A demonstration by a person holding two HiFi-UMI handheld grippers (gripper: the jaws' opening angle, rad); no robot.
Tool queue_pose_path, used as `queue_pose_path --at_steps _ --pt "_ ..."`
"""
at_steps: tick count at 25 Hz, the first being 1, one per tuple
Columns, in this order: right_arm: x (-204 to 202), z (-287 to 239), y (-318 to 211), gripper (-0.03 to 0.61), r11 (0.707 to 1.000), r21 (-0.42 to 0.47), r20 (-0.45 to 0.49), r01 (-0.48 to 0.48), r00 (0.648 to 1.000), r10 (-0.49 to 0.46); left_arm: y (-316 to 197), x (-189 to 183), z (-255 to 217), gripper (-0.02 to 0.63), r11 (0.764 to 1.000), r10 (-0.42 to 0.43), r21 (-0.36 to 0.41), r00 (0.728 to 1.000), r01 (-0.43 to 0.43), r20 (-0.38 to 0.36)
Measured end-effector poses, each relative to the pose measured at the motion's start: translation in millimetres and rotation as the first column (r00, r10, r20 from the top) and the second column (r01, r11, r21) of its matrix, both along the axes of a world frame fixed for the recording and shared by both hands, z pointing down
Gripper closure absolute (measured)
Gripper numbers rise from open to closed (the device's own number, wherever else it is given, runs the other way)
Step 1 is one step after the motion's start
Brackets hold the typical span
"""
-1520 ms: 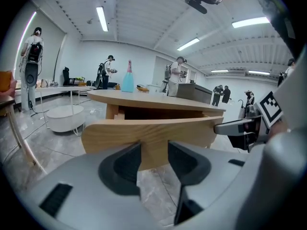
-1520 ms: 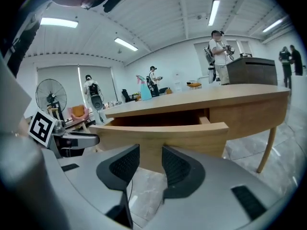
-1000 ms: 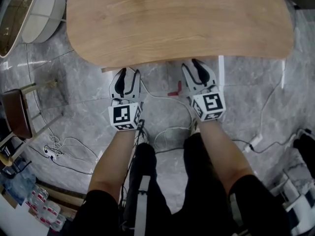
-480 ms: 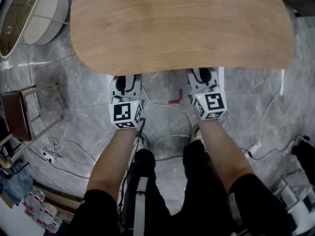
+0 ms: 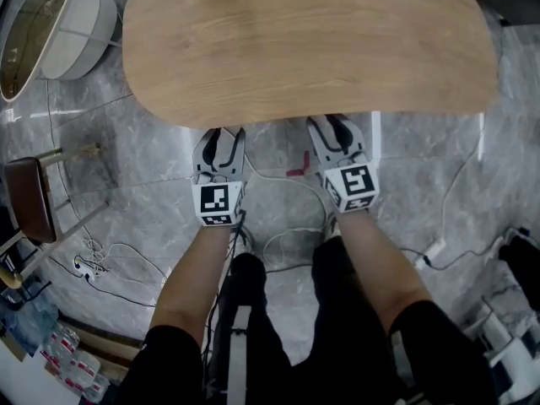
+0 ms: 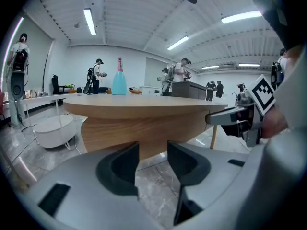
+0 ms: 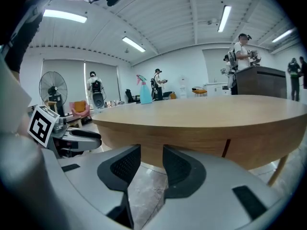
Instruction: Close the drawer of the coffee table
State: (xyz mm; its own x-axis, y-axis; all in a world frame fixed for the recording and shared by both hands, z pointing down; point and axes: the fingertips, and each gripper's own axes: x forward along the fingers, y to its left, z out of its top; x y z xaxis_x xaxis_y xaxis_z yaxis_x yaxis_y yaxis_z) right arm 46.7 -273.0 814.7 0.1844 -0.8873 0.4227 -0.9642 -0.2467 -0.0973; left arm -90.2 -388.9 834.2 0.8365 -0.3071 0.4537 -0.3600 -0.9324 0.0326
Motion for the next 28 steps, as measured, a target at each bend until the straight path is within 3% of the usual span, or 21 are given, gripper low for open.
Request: queue_pose_path --at_steps 8,20,28 --pt "-54.5 -54.3 28.2 0.449 1.000 0.012 0.063 0.018 0.998 -0.018 33.3 -36.5 -36.2 0.448 0.999 0.000 -0.046 1.000 0.001 0.025" --pt "-92.8 -209.4 61.5 0.449 0.993 0.119 0.063 0.015 0.998 -0.023 58.0 -83.4 -187.8 0.448 0.999 -0.040 -0.031 0.998 0.039 -0.050" --pt "-102.0 -287.9 95.7 0.449 0.994 0.108 0.096 0.011 0.995 -0.022 78.4 -83.0 -280.3 0.448 1.000 -0.014 -0.002 0.998 0.014 -0.057"
